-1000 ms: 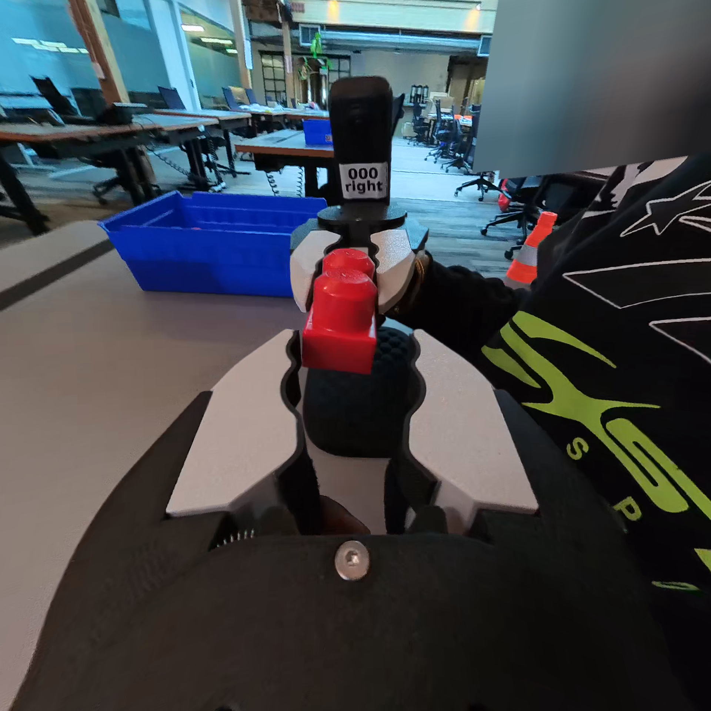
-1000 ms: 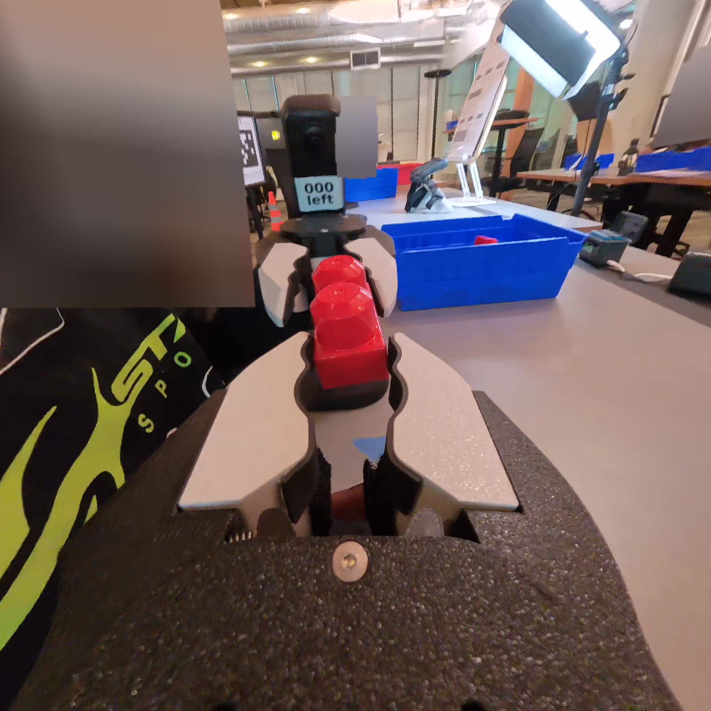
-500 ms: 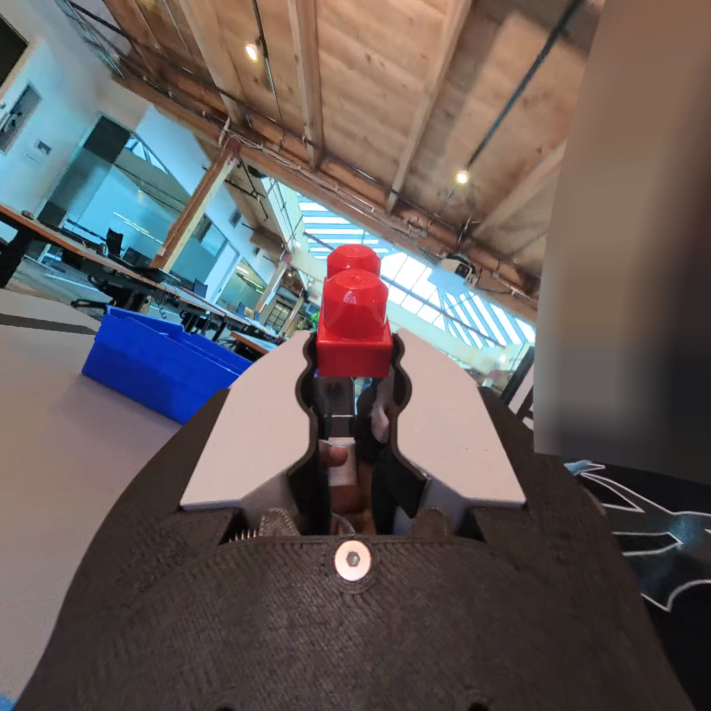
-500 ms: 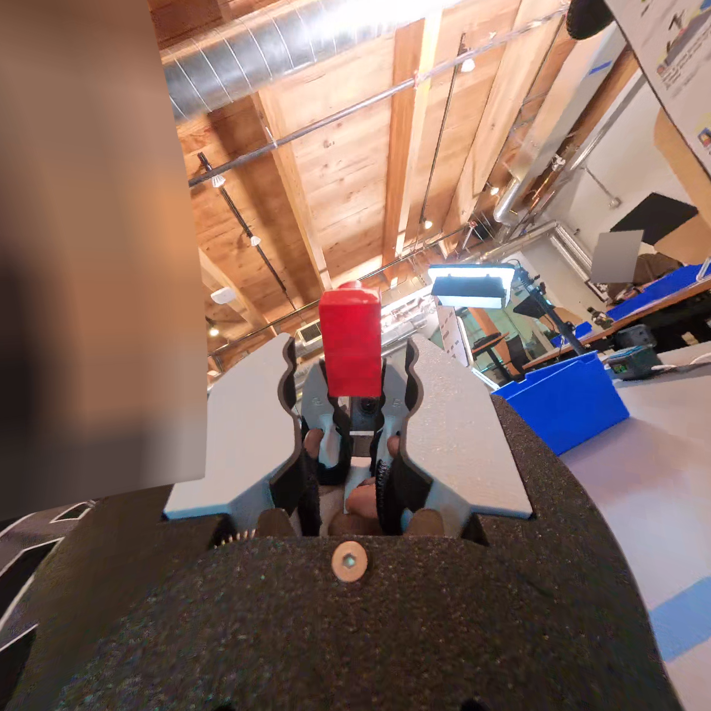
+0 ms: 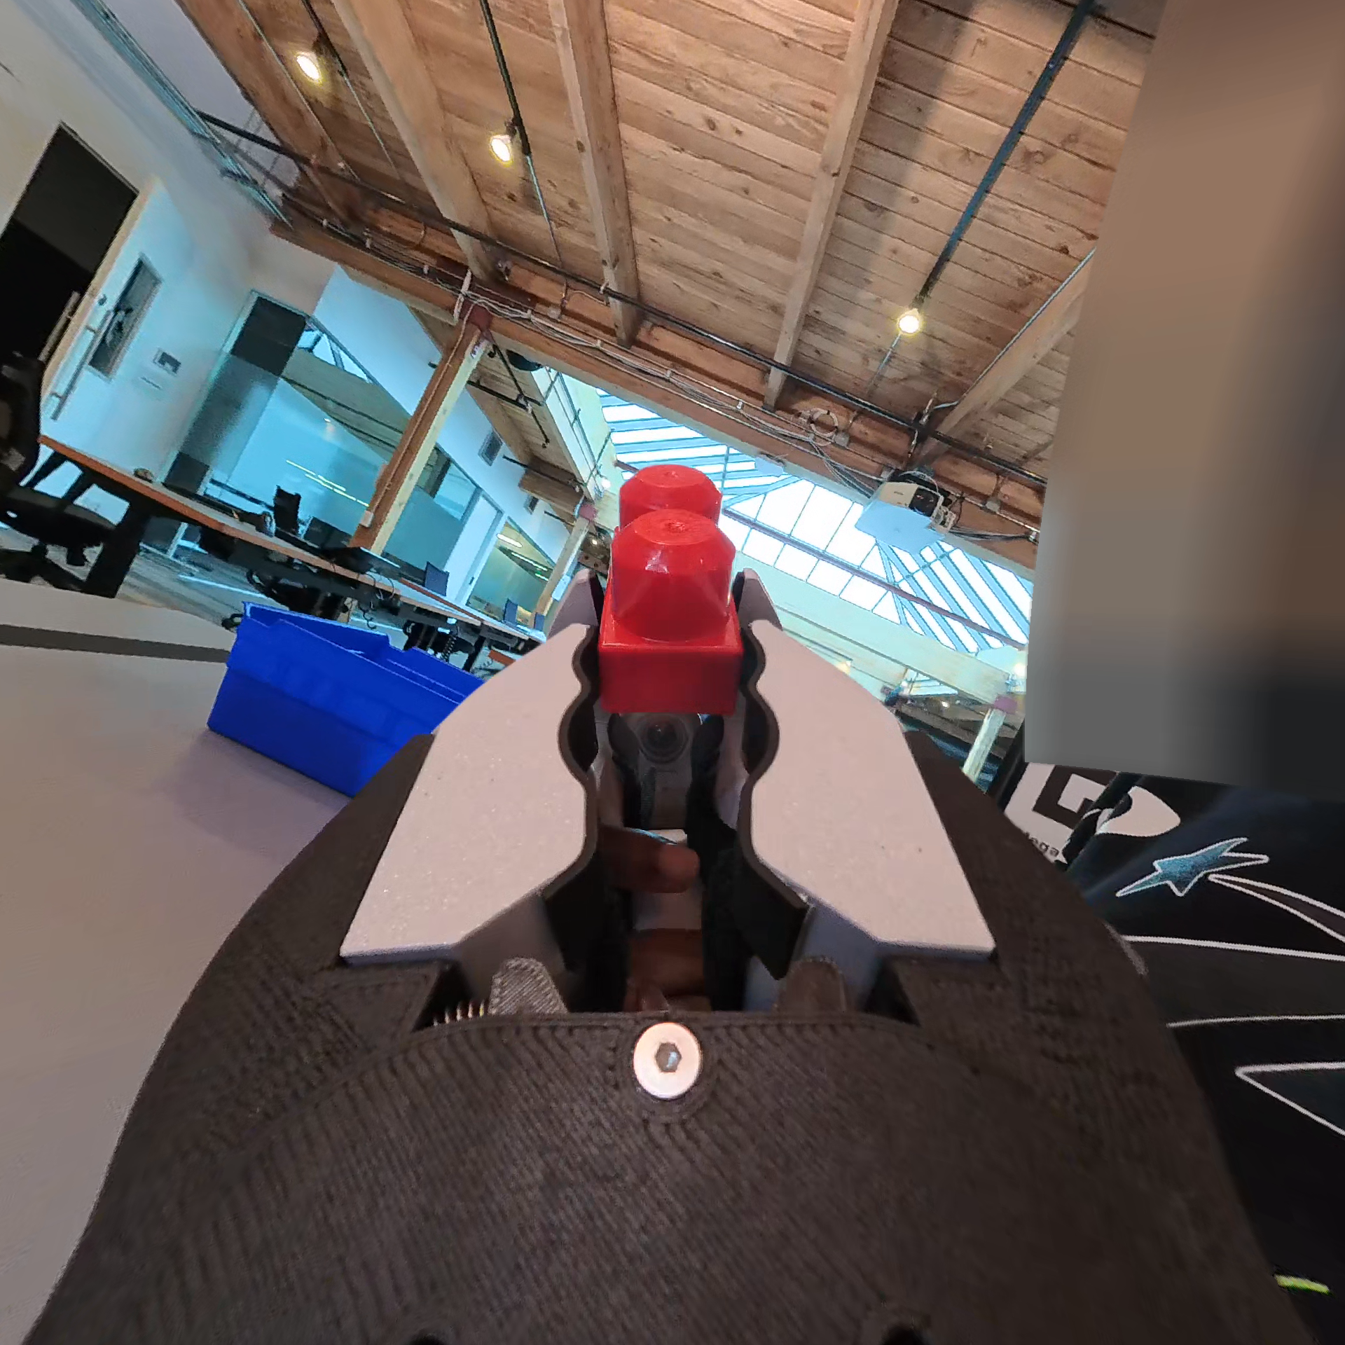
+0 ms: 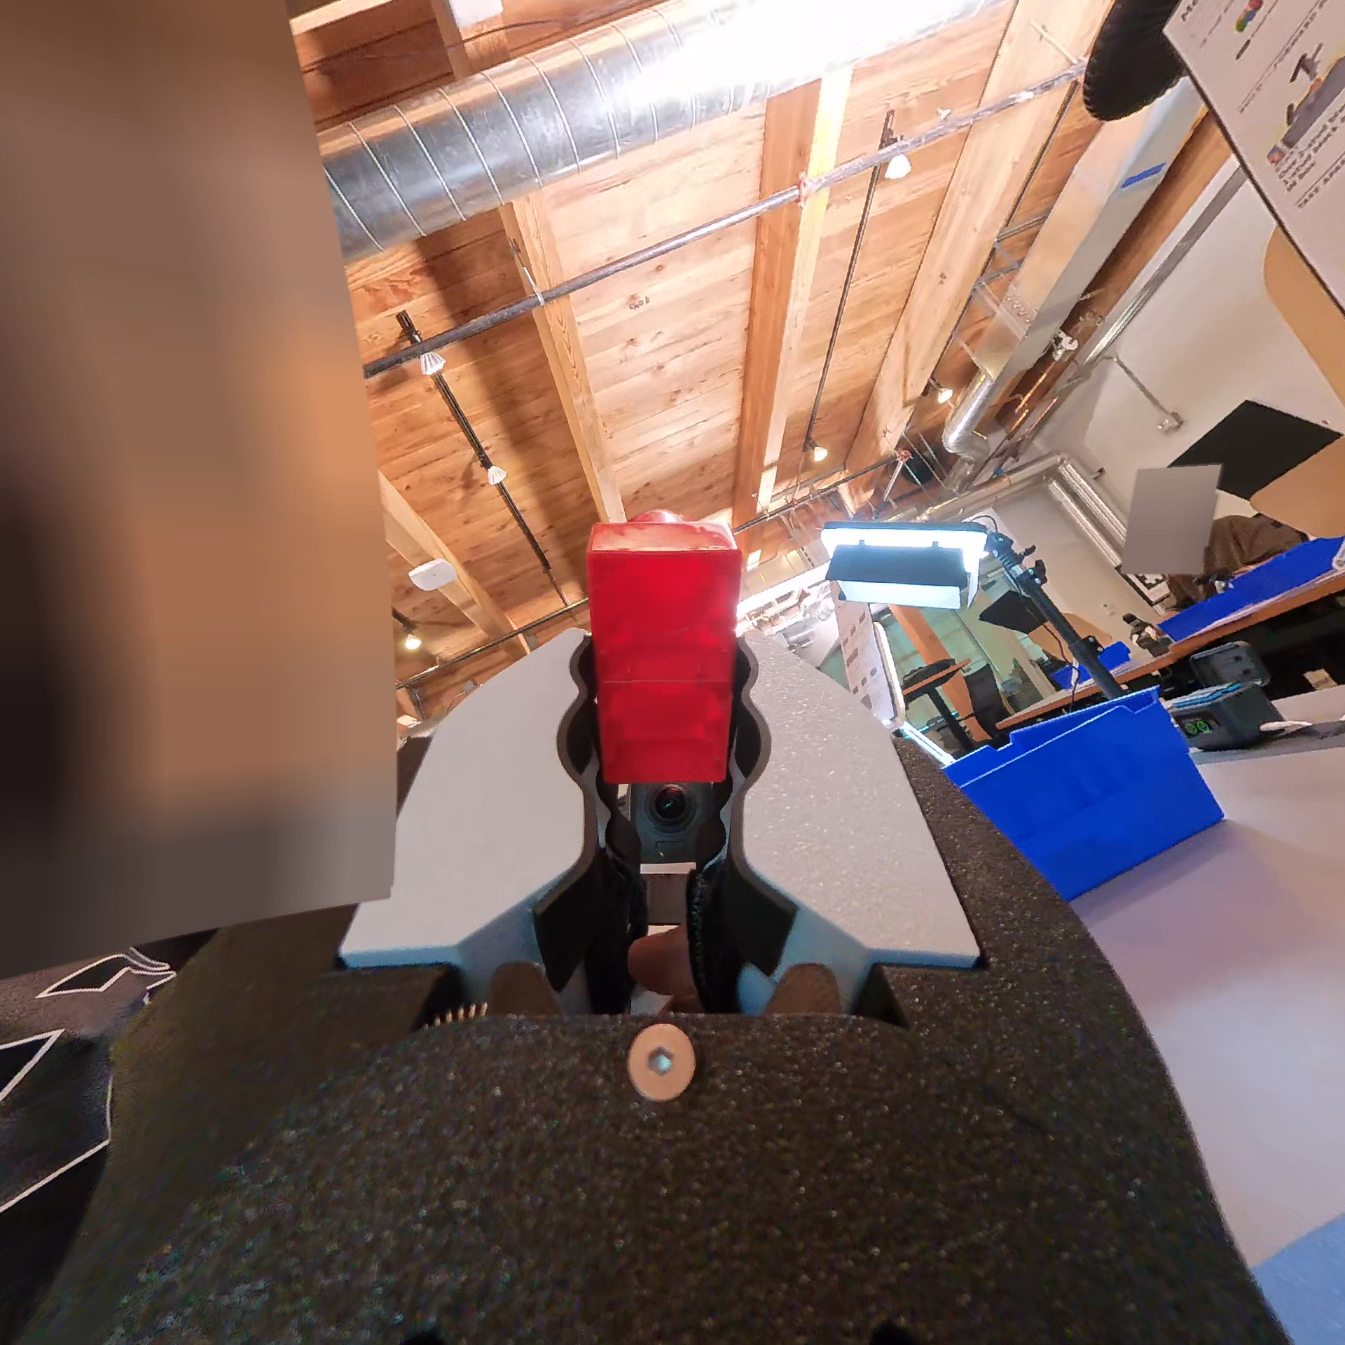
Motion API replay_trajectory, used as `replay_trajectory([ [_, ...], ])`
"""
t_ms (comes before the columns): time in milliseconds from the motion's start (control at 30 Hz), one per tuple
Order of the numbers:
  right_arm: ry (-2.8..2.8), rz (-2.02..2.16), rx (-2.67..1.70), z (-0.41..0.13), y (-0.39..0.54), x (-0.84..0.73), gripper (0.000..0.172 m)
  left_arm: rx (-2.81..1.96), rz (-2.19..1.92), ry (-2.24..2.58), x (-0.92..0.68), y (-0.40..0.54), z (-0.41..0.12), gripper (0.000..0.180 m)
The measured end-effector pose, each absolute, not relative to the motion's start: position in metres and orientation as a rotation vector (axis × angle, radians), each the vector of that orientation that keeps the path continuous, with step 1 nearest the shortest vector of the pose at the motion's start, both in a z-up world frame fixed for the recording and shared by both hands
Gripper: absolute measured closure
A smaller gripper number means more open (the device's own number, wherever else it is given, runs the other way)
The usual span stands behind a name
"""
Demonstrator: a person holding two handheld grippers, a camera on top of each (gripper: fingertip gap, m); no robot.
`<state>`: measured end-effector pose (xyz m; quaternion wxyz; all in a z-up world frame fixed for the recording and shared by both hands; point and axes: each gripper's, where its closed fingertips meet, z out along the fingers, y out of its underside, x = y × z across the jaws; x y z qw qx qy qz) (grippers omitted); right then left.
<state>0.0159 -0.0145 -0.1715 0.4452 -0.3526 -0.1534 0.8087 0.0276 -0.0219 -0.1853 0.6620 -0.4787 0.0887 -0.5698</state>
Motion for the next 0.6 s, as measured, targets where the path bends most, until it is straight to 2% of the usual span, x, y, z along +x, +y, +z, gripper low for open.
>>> replay_trajectory([
  [133, -0.455, 1.979, -0.895, -0.173, -0.015, 0.020, 0.136, -1.158, -1.308, 0.280, 0.033, -0.023, -0.190, 0.143],
  [267, -0.545, 1.867, -0.870, -0.169, -0.009, 0.042, 0.136, -1.292, -1.170, 0.418, 0.016, -0.025, -0.198, 0.127],
  [400, -0.668, 1.664, -0.921, -0.187, 0.004, 0.058, 0.136, -1.432, -0.880, 0.481, -0.049, -0.030, -0.199, 0.122],
  [600, -0.647, 1.675, -0.950, -0.201, 0.009, 0.063, 0.136, -1.808, -0.197, 0.528, -0.217, -0.028, -0.211, 0.122],
])
